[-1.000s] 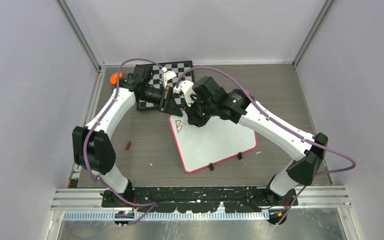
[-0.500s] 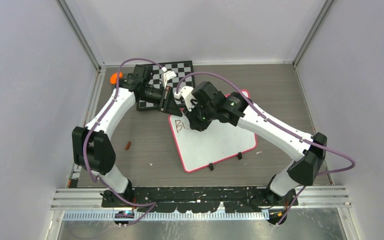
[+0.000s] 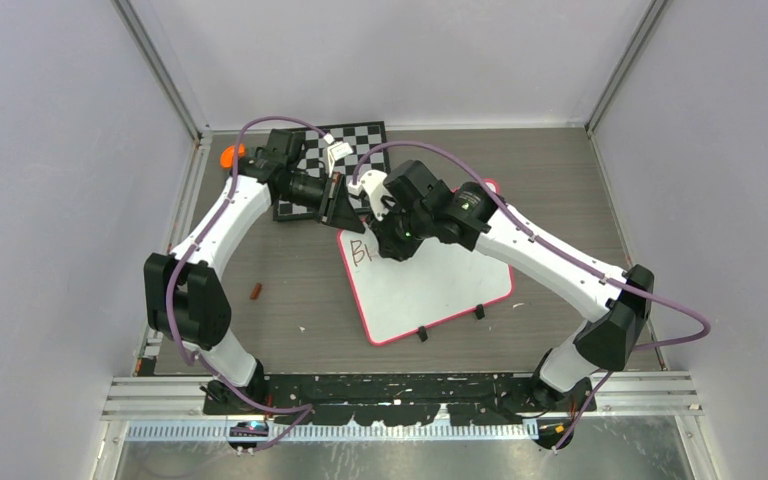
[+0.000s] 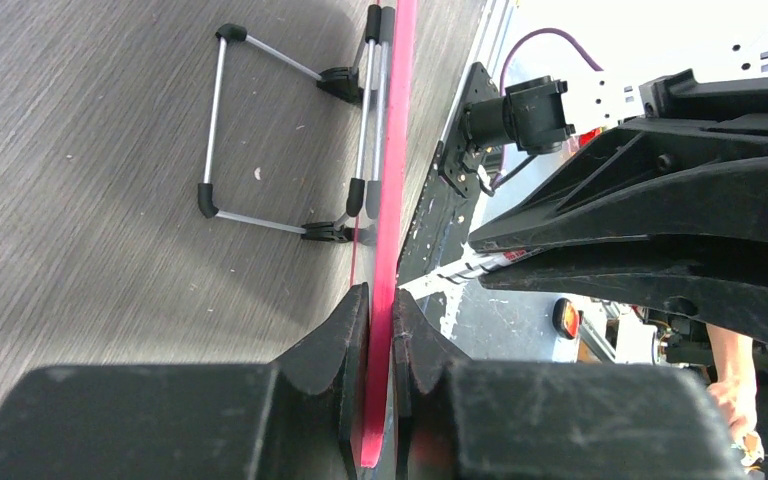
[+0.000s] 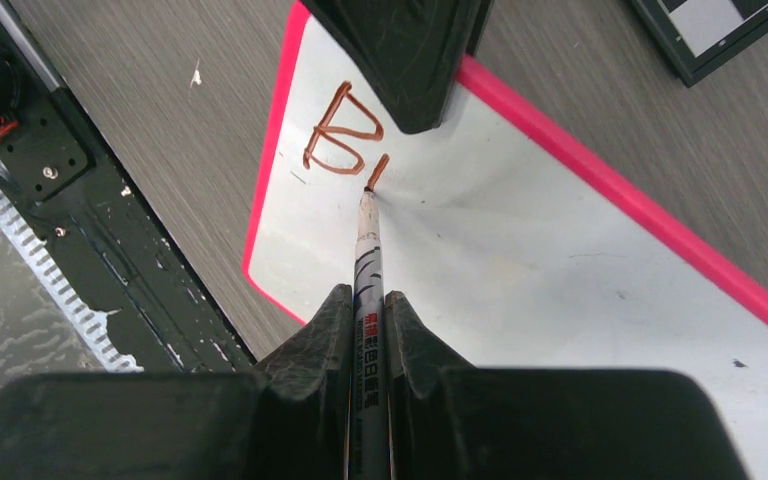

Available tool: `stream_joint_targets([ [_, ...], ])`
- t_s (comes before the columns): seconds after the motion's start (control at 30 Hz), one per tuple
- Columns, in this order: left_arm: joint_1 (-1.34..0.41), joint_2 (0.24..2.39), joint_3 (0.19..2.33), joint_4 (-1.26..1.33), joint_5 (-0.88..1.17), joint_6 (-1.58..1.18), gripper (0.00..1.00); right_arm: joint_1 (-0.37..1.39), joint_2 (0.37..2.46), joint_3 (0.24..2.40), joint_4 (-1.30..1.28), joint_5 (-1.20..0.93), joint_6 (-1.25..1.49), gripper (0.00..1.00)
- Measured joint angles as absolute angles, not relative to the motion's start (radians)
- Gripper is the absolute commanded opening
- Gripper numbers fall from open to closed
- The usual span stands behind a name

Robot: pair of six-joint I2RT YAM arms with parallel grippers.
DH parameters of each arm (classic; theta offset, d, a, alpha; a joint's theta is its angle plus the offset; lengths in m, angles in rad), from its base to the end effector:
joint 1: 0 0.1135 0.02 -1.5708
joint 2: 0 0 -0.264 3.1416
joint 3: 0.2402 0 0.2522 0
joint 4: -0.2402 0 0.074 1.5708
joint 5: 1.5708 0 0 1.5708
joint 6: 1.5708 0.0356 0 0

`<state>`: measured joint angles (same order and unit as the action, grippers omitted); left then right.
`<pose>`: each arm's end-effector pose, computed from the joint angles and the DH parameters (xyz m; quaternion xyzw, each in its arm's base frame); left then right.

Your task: Write a sentence on the whiteboard

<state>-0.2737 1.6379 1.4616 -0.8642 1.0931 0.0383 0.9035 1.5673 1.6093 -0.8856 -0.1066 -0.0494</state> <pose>0.3141 -0.1210 0.3151 0.2626 0.7933 -0.5244 0.1634 0.2037 0.2647 0.3660 -0.4449 0.8207 0.1924 0.3026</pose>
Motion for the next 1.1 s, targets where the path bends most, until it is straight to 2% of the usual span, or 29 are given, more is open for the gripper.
stream_joint_targets([
  [0.8, -0.274, 1.638, 1.462, -0.865, 1.097, 0.035, 0.0, 0.86, 1.565, 1.642, -0.891, -0.173, -0.051, 0.0],
  [1.1, -0.274, 1.638, 1.462, -0.865, 1.097, 0.034, 0.0, 0.854, 1.562, 1.661, -0.89, -0.129, -0.05, 0.0],
])
